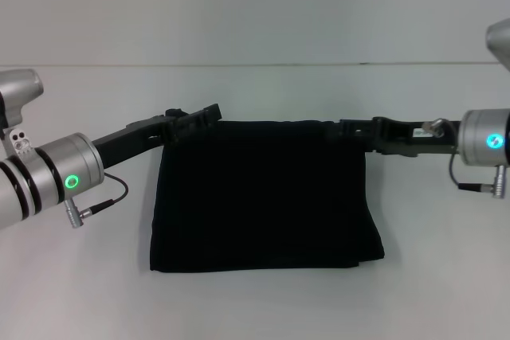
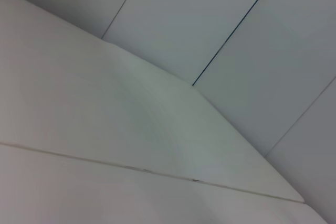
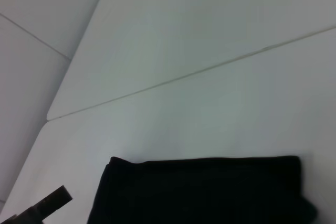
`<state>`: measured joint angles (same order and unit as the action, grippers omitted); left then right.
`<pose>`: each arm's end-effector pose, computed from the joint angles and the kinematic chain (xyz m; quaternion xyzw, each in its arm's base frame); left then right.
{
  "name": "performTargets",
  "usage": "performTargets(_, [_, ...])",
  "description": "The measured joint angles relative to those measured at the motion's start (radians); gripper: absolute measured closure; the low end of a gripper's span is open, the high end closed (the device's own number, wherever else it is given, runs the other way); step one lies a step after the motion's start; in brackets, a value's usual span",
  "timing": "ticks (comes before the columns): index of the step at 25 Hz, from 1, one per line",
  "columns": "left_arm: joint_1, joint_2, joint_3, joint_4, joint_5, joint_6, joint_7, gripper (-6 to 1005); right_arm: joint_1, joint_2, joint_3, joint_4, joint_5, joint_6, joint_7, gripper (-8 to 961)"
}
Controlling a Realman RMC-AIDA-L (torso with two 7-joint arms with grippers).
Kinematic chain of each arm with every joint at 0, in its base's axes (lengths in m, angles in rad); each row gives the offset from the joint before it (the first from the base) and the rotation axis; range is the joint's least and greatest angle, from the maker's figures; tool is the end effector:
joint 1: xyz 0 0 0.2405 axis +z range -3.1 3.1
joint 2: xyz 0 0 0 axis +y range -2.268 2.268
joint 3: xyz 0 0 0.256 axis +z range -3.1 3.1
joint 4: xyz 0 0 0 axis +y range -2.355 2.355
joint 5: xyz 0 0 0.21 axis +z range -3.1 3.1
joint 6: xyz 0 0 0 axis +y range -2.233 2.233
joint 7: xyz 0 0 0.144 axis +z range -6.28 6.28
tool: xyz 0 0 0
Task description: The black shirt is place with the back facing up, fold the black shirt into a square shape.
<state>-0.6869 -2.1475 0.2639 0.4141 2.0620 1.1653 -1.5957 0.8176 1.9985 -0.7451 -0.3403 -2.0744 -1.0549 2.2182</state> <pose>-0.2684 0.3827 -0.0308 -0.7858 -0.4620 -0.3313 0.2436 0.2463 0.4171 -0.0270 -0.7698 0.5875 0.1933 0.1577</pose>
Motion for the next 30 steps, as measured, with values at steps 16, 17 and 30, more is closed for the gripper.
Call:
performTargets(16, [-0.007, 0.002, 0.000, -0.001, 0.000, -0.040, 0.022, 38, 0.005, 0.092, 0.009, 0.042, 0.173, 0.202, -0.221, 50])
performTargets(17, [-0.007, 0.001, 0.000, -0.002, 0.000, -0.042, 0.025, 38, 0.000, 0.090, 0.009, 0.041, 0.195, 0.199, -0.240, 51])
performTargets(30, [-0.006, 0.000, 0.000, -0.015, 0.000, -0.069, 0.024, 39, -0.068, 0.006, 0.008, 0.003, 0.252, 0.134, -0.290, 65])
